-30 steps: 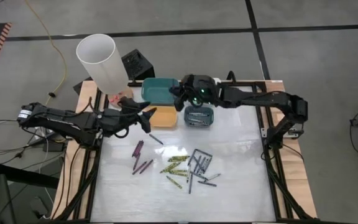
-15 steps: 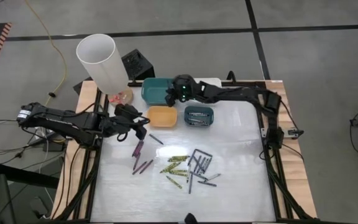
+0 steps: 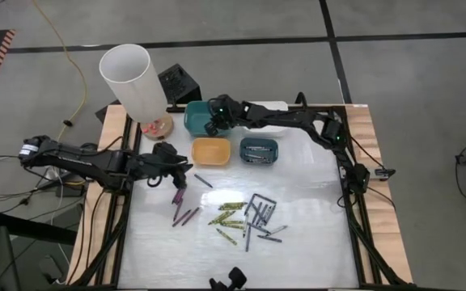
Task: Sort crayons
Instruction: Put the violet crayon into the green bin
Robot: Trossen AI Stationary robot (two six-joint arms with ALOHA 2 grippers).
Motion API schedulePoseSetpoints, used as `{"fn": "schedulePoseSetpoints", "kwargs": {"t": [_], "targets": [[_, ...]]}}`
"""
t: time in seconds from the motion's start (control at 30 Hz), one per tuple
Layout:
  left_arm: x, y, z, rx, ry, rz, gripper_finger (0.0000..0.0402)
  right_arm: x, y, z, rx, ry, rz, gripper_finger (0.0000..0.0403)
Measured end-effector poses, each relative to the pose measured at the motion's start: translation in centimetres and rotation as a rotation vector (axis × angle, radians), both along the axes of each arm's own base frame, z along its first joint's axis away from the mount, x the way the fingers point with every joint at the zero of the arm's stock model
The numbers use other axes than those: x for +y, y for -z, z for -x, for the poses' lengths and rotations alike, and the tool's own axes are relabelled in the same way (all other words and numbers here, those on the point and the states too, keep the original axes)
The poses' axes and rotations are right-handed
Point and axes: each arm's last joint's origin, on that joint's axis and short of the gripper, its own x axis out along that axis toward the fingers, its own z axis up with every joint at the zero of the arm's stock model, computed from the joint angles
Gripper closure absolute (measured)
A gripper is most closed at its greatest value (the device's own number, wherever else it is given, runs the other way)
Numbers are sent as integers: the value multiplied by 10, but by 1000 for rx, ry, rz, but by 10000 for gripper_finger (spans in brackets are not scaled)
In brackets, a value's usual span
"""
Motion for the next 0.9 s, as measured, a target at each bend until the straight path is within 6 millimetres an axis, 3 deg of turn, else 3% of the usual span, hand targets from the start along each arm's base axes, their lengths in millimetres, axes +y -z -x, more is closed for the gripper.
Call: {"fn": "schedulePoseSetpoints", "kwargs": {"t": [0.43,0.57,0.73,0.9], "targets": [[3,25,26,-109,-25,146,229,-11,4,9,63,58,-7,334],[2,24,26,-106,22,161,229,-10,-6,10,44,16,-34,322],[-2,27,26,-60,130,195,229,4,-61,15,-75,-114,-58,320],[-3,38,32,87,206,211,229,47,-130,39,-130,-231,10,320]]}}
